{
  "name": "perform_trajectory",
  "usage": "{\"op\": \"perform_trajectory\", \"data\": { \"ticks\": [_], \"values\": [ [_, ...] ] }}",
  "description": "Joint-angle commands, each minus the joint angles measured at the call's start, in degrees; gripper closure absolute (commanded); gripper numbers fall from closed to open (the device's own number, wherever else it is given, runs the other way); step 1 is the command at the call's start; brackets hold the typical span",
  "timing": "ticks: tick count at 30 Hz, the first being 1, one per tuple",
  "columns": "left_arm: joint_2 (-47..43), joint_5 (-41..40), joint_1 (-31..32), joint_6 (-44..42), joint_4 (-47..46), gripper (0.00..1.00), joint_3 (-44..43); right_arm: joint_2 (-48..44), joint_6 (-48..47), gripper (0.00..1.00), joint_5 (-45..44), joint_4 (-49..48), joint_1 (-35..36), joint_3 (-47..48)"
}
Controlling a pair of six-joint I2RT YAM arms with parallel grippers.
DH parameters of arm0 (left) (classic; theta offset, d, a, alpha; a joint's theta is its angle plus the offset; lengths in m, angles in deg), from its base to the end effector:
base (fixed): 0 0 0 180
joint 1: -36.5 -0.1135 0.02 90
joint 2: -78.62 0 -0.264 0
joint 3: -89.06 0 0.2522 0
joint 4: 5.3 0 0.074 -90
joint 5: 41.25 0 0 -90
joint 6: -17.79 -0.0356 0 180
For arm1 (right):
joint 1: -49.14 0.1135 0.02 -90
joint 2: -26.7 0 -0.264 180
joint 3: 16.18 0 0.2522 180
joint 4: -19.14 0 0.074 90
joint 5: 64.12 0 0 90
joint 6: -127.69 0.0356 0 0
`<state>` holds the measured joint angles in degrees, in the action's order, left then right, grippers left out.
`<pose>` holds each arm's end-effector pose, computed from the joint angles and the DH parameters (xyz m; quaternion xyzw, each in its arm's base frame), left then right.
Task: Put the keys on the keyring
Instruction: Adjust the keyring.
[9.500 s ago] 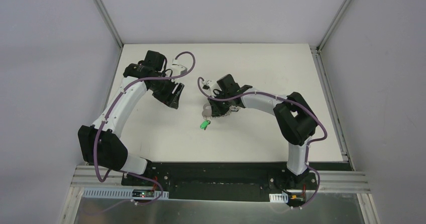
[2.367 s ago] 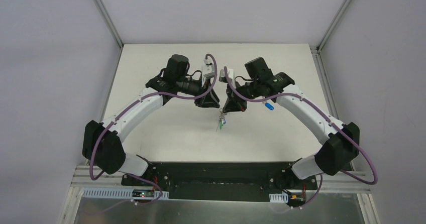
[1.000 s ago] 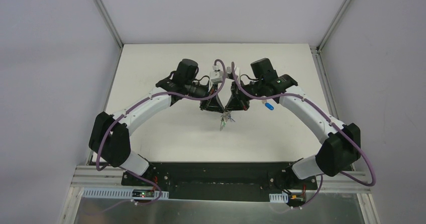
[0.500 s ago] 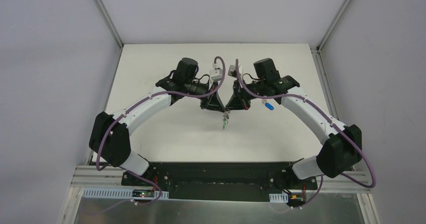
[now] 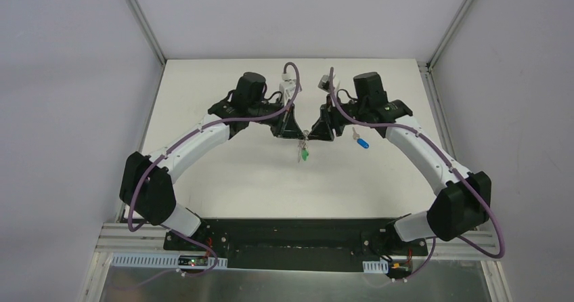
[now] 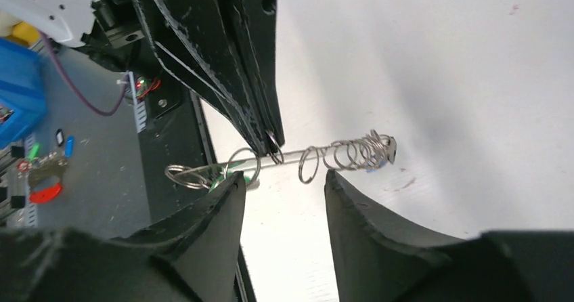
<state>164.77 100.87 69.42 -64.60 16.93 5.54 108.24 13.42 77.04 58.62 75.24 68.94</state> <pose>0.2711 -0.2090 0.3250 0.3966 0.6869 -0.5148 0.3254 0.2670 0.1617 0.3339 -0.5195 0.6434 0.3910 0.4040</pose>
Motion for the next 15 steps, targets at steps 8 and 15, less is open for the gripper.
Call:
{"op": "perform_trajectory", "data": {
  "ticks": [8,15],
  "values": [
    [-3.45,-18.94,-0.23,8.67,5.99,1.00,-4.32,-4.14,0.02,0.36,-4.88,3.72,-1.95,7.78],
    [-3.43,-22.55,-0.23,11.48,8.06,1.00,-5.65,-2.18,1.18,0.31,-7.84,1.58,-0.23,6.55]
  ]
}}
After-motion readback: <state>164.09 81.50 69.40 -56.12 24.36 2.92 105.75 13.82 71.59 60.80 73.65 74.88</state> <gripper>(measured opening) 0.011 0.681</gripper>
